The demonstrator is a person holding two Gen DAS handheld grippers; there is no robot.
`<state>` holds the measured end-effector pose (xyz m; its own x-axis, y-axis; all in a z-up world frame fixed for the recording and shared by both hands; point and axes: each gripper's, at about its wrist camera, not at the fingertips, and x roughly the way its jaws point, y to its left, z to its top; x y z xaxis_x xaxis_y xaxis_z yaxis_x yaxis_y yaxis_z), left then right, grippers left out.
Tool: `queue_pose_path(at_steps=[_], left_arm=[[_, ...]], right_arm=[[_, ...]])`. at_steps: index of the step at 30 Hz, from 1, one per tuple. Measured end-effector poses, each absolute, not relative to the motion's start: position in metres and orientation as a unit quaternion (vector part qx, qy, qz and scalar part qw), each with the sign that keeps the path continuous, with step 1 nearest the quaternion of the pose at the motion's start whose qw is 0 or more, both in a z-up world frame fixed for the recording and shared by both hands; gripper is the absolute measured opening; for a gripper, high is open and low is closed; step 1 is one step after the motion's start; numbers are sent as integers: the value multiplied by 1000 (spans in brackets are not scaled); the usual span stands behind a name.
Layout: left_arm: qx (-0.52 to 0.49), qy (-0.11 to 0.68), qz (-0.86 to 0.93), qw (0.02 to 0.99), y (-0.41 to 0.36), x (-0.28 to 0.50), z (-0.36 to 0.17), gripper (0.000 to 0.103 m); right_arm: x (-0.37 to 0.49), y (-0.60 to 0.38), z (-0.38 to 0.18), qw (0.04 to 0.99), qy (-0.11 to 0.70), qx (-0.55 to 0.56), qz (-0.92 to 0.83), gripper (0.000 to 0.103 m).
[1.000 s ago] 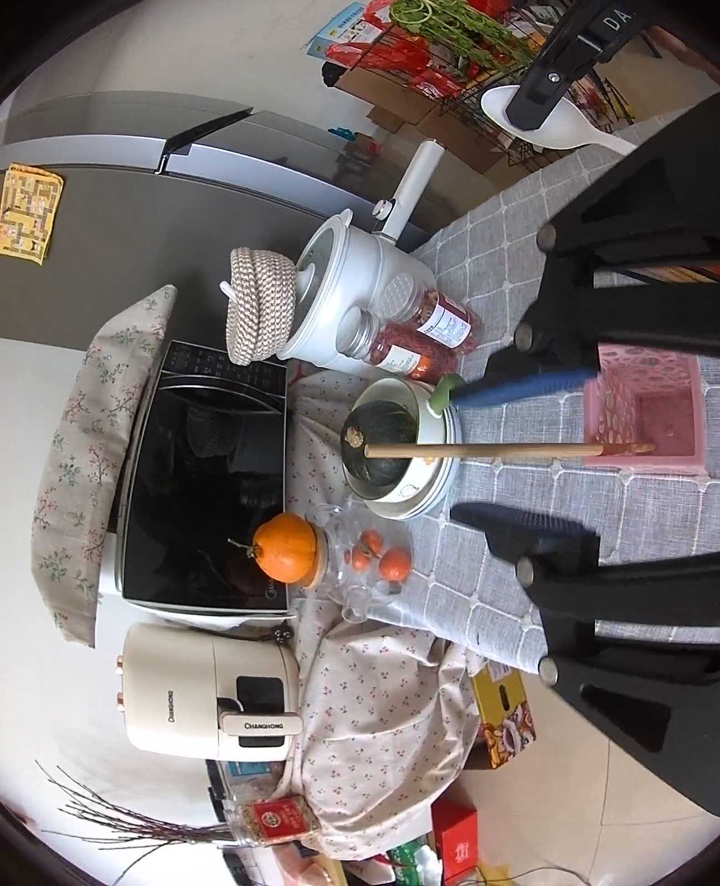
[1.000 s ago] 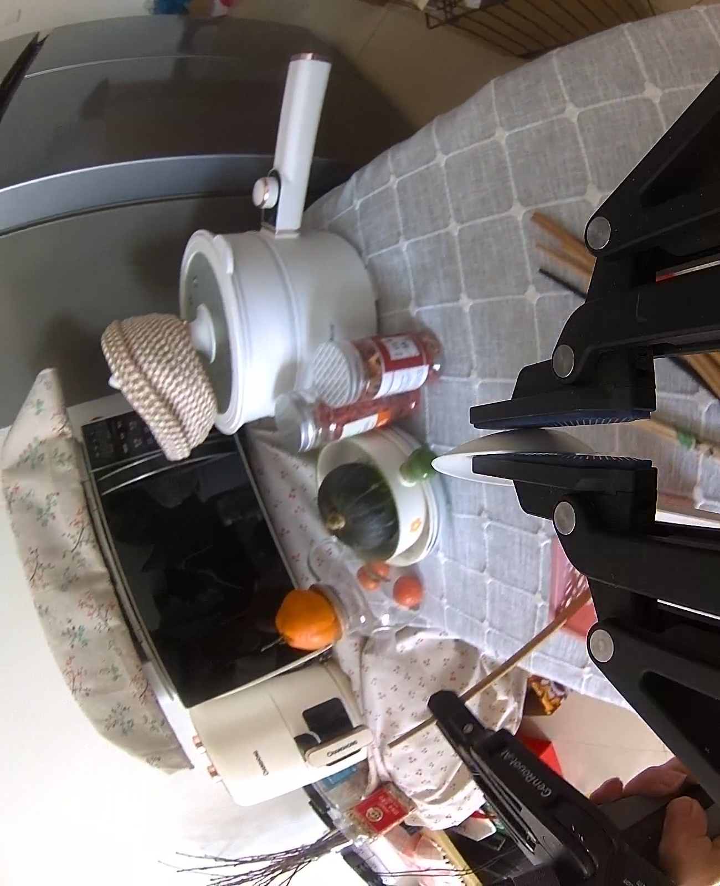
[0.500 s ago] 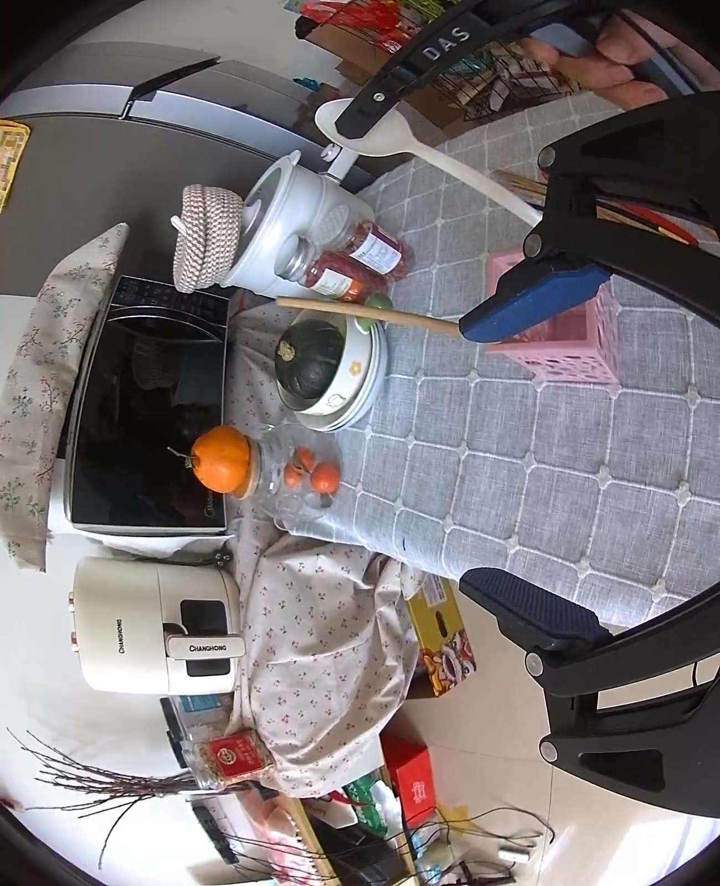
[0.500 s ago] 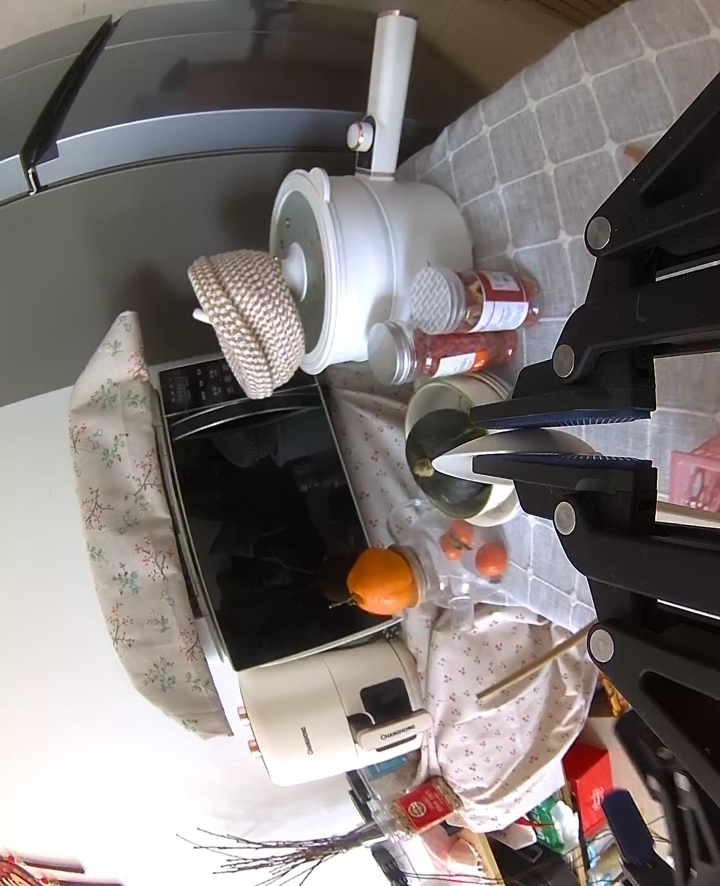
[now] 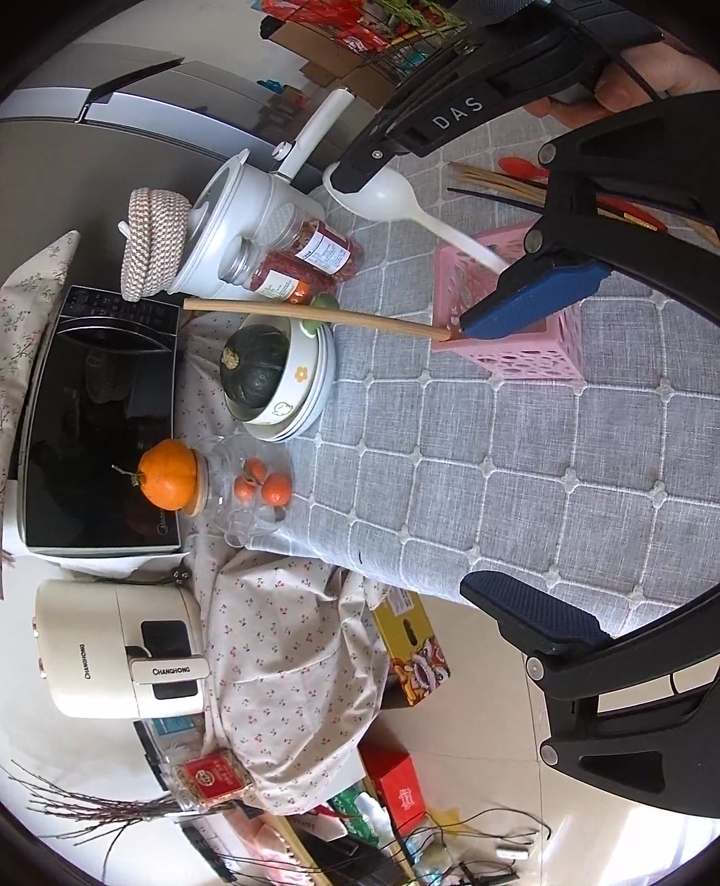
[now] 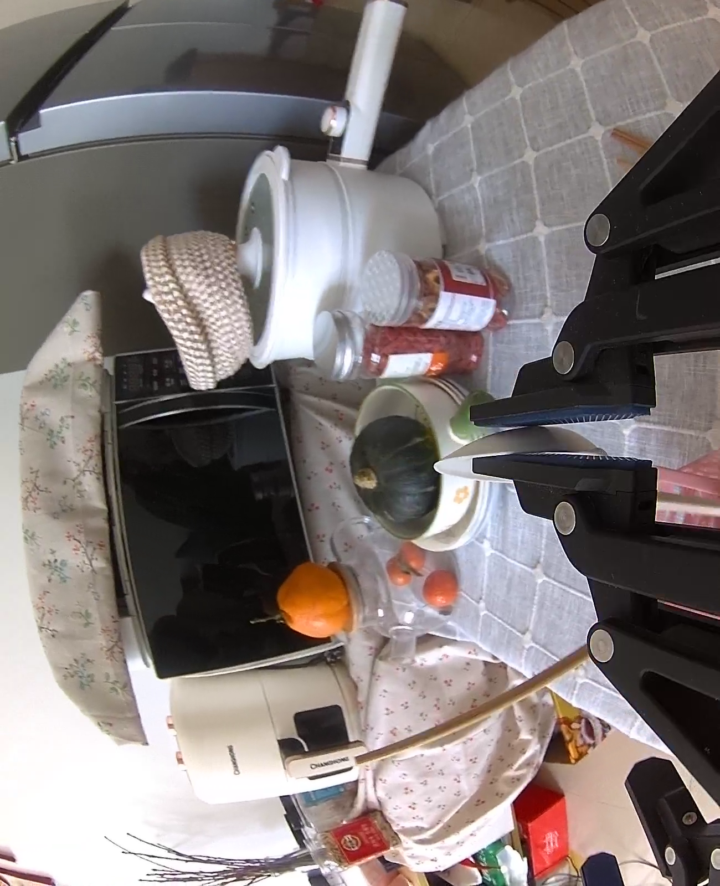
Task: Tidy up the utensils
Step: 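Lower the white spoon into the pink basket and open the right gripper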
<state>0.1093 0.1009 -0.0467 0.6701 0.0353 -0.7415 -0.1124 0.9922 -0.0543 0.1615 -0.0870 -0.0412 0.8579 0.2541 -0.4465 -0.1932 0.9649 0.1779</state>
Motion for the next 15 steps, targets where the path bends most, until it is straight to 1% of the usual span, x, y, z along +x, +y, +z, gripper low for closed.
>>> queue_pose_path(at_steps=[1, 2, 3, 4, 6, 10, 15], left_arm=[[-46, 405, 39, 912, 100, 109, -47, 88], [-45, 406, 38, 912, 99, 109, -47, 88], [-45, 407, 35, 912, 98, 108, -47, 88], [-46, 407, 33, 911, 97, 108, -47, 88], [-46, 408, 26, 911, 94, 106, -47, 88], [-41, 408, 17, 912, 87, 102, -45, 88], [-38, 407, -1, 912, 76, 94, -42, 88]], right_arm=[[162, -88, -41, 959, 246, 68, 121, 10], [161, -89, -41, 958, 250, 71, 125, 14], [160, -91, -39, 957, 252, 74, 128, 20], [159, -92, -37, 955, 253, 77, 131, 25], [156, -97, -32, 952, 259, 85, 137, 39], [154, -112, -23, 943, 285, 100, 137, 46], [148, -137, -18, 933, 316, 114, 130, 60]])
